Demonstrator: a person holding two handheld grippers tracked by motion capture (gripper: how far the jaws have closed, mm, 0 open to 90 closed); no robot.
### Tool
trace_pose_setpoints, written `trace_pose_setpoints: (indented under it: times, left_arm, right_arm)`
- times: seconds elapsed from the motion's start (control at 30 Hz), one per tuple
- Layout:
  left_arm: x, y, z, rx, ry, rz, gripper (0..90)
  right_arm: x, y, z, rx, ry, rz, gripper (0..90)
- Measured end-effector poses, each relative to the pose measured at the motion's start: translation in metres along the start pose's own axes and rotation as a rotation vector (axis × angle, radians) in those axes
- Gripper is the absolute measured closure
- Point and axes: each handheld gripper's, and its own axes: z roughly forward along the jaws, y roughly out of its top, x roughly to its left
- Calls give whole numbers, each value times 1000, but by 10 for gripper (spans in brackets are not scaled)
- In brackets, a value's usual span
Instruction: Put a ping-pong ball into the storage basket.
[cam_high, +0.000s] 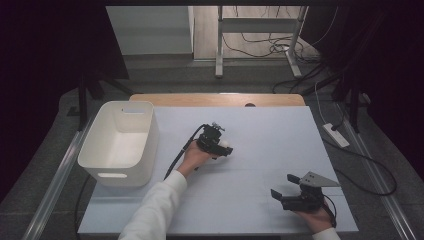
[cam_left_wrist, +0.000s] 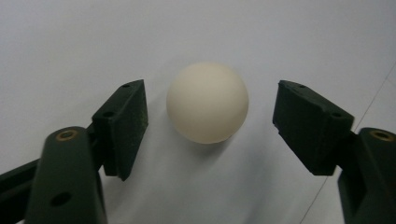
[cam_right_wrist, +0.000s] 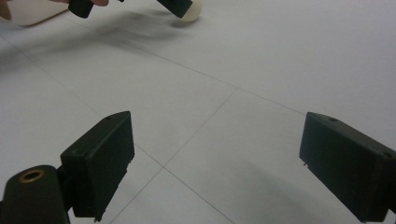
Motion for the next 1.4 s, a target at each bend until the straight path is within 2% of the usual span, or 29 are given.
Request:
trace_pose_setpoints:
  times: [0.1,0.23,0.37,0.73,1.2,1.4]
  left_arm:
    - [0,0,1,5,3,-4,367]
    - [1,0,3,11,19,-4,454]
    - [1,0,3,11,13,-4,502]
    - [3,0,0,12,18,-5,512]
    - [0,0,-11,-15,24,17,512]
    - [1,-1,-16,-28,29,13,512]
  right_arm:
    - [0,0,0,0,0,1,101]
    - [0,0,0,0,-1,1,101]
    - [0,0,0,0,-1,0,101]
    - [0,0,0,-2,-1,3,101]
    - [0,0,-1,4,-3,0,101]
    - [0,0,-1,3,-2,-2,101]
